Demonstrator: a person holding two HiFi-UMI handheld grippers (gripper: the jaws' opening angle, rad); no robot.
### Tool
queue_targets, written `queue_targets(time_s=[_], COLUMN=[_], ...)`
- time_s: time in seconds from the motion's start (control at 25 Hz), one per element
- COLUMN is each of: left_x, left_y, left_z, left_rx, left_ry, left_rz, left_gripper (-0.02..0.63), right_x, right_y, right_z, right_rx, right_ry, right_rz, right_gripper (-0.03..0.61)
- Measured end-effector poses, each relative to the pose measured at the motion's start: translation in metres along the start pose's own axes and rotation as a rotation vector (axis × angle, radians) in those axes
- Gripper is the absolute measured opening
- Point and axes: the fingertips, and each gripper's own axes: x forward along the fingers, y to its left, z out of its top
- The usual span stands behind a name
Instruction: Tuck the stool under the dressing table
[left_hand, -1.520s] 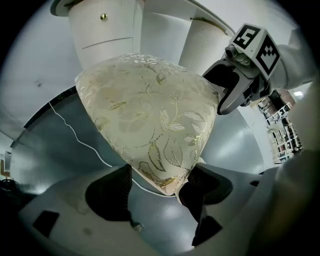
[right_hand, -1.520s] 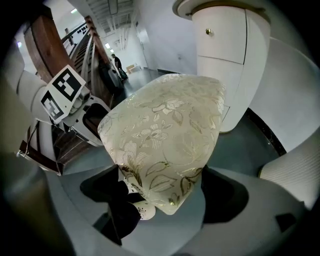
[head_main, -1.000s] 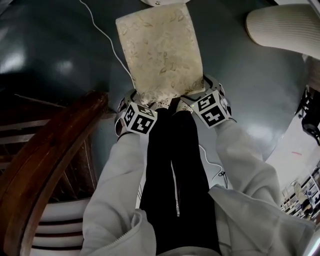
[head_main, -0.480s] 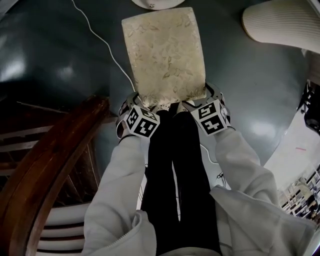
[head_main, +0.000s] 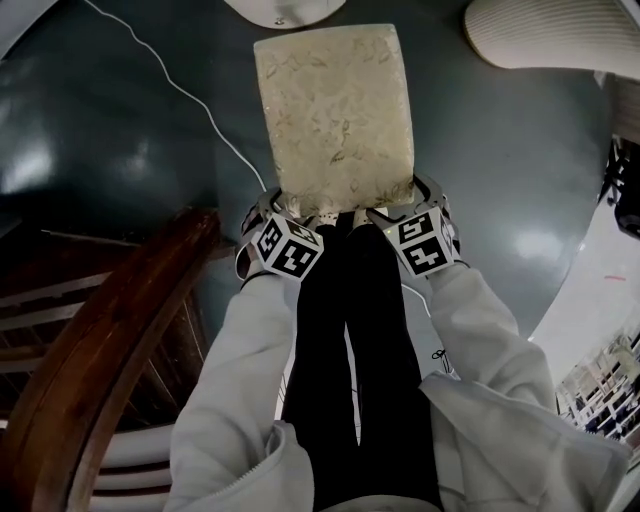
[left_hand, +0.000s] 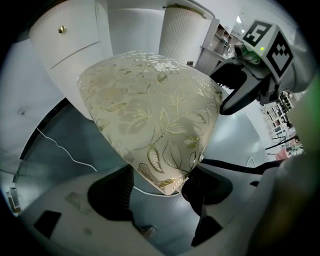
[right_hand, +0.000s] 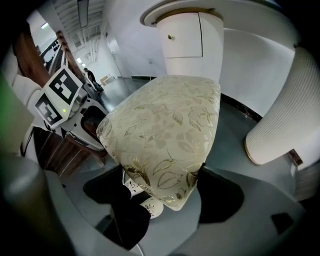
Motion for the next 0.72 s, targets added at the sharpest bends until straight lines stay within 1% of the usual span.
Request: queue_targets(time_s=[0.28, 0.72], left_x=[0.002, 0.012], left_y=[-0.009, -0.015], left_z=[0.017, 0.052], left_rx=[0.050, 0.149], left_ry=[0.013, 0.002], left_rz=[-0.012, -0.036], left_gripper=[0.348, 0.348], right_x=[-0.006, -0.018], right_y=[-0.012, -0.039], right_z=[-0.015, -0.027], right_rx=[0.048, 0.150], right_ry=[-0.014, -0.022], right_rz=[-0.020, -0.088], right_gripper=[0.514, 0.514])
